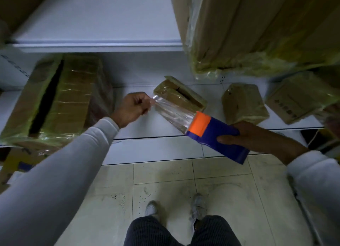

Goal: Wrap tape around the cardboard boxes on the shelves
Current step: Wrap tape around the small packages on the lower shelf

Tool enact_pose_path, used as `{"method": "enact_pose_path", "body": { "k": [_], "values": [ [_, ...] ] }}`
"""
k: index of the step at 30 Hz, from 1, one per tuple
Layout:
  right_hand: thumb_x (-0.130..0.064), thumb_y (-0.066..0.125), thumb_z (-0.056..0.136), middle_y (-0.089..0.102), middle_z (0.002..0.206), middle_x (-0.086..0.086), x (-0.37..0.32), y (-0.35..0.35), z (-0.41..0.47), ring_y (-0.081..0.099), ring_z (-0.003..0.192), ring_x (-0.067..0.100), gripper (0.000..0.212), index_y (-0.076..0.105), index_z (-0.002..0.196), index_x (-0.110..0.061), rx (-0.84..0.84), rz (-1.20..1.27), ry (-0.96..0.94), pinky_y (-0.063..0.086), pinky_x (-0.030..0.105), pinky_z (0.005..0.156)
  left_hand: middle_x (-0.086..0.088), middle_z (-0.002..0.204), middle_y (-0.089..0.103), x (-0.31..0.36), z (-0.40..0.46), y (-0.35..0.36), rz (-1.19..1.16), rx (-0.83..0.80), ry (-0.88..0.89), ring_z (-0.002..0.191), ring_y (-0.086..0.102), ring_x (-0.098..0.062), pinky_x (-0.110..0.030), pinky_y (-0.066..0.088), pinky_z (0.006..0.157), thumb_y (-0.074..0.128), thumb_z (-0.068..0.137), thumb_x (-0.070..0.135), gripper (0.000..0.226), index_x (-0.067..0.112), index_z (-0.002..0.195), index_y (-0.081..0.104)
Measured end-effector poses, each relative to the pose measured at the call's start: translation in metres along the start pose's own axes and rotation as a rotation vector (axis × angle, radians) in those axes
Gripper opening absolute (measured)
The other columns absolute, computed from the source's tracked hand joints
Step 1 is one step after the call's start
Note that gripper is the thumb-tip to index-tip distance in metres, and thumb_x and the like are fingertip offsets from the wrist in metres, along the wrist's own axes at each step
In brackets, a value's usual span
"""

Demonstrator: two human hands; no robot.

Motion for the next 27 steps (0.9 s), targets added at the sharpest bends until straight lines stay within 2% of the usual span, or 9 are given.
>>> {"method": "enact_pose_path", "body": {
  "k": [2,3,6,9,11,16,21,25,27],
  "values": [
    [-0.072,0.077,0.054,0.075,0.087,0.013,0.0,-0.015,-0.004,0.071,0.079,0.027,0.082,0.069,0.098,-0.003,0.055,0.034,0.014,0.047,0.03,0.07,-0.01,0.062,0.054,0.002,0.015,-0.011,0.01,0.016,0.001,0.055,0.047,-0.013,-0.022,0.042,0.056,0.058,0.095,0.017,0.028,-0.002,0.075,0.059],
    [-0.066,0.078,0.061,0.075,0.085,0.011,-0.003,-0.022,-0.002,0.072,0.079,0.025,0.073,0.069,0.098,-0.004,0.081,0.047,0.009,0.048,0.026,0.069,-0.012,0.066,0.056,0.004,0.025,-0.013,0.013,0.028,0.0,0.058,0.049,-0.015,-0.024,0.043,0.058,0.058,0.095,0.017,0.027,-0.004,0.078,0.06],
    [-0.035,0.065,0.086,0.07,0.057,-0.002,-0.016,-0.038,0.005,0.064,0.049,0.005,0.026,0.066,0.082,-0.009,0.173,0.042,0.001,0.042,0.012,0.045,-0.012,0.086,0.064,0.014,0.061,-0.013,0.026,0.086,-0.009,0.076,0.058,-0.019,-0.027,0.047,0.07,0.056,0.093,0.011,0.013,0.002,0.089,0.063],
    [-0.033,0.063,0.089,0.069,0.055,-0.007,-0.014,-0.048,0.015,0.062,0.047,0.002,0.019,0.064,0.081,-0.015,0.267,0.097,0.031,0.043,0.013,0.044,-0.014,0.102,0.067,0.024,0.098,-0.011,0.099,0.06,0.025,0.094,0.061,-0.028,-0.035,0.05,0.09,0.056,0.087,0.016,0.018,0.0,0.091,0.064],
    [-0.039,0.066,0.083,0.07,0.059,-0.006,-0.009,-0.047,0.02,0.065,0.052,0.005,0.022,0.065,0.084,-0.017,0.295,0.12,0.045,0.045,0.017,0.05,-0.017,0.106,0.067,0.023,0.113,-0.008,0.144,0.035,0.018,0.1,0.061,-0.032,-0.045,0.049,0.095,0.057,0.086,0.017,0.022,-0.001,0.096,0.065],
    [-0.047,0.067,0.078,0.075,0.072,-0.001,-0.001,-0.048,0.032,0.069,0.062,0.013,0.035,0.068,0.095,-0.017,0.326,0.169,0.061,0.05,0.021,0.056,-0.018,0.1,0.066,0.012,0.134,0.002,0.095,0.004,-0.076,0.094,0.061,-0.033,-0.049,0.048,0.093,0.06,0.084,0.013,0.022,-0.004,0.098,0.063],
    [-0.045,0.067,0.082,0.074,0.07,-0.002,0.004,-0.051,0.053,0.068,0.061,0.013,0.033,0.067,0.097,-0.015,0.329,0.228,0.107,0.048,0.025,0.056,-0.014,0.1,0.063,0.001,0.142,0.012,-0.072,-0.053,-0.155,0.091,0.06,-0.025,-0.035,0.052,0.081,0.057,0.088,0.011,0.025,-0.001,0.11,0.06],
    [-0.046,0.069,0.081,0.076,0.087,0.004,0.02,-0.039,0.069,0.07,0.075,0.019,0.041,0.066,0.106,-0.014,0.314,0.253,0.157,0.05,0.026,0.062,-0.01,0.089,0.064,-0.013,0.141,0.018,-0.207,-0.047,-0.215,0.082,0.062,-0.024,-0.029,0.049,0.071,0.051,0.088,0.007,0.007,0.01,0.093,0.056],
    [-0.046,0.069,0.078,0.076,0.092,0.006,0.026,-0.033,0.073,0.071,0.08,0.02,0.043,0.066,0.108,-0.014,0.306,0.277,0.173,0.051,0.026,0.062,-0.009,0.086,0.063,-0.015,0.137,0.016,-0.231,-0.021,-0.215,0.079,0.062,-0.022,-0.029,0.048,0.071,0.048,0.088,0.006,0.009,0.011,0.083,0.052]
  ]
}}
Point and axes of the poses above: each hand's wrist, its own z-axis towards the middle knuckle, its own y-axis out of the palm, x = y × z, the point moved 8 cm from there along z, towards the middle knuckle
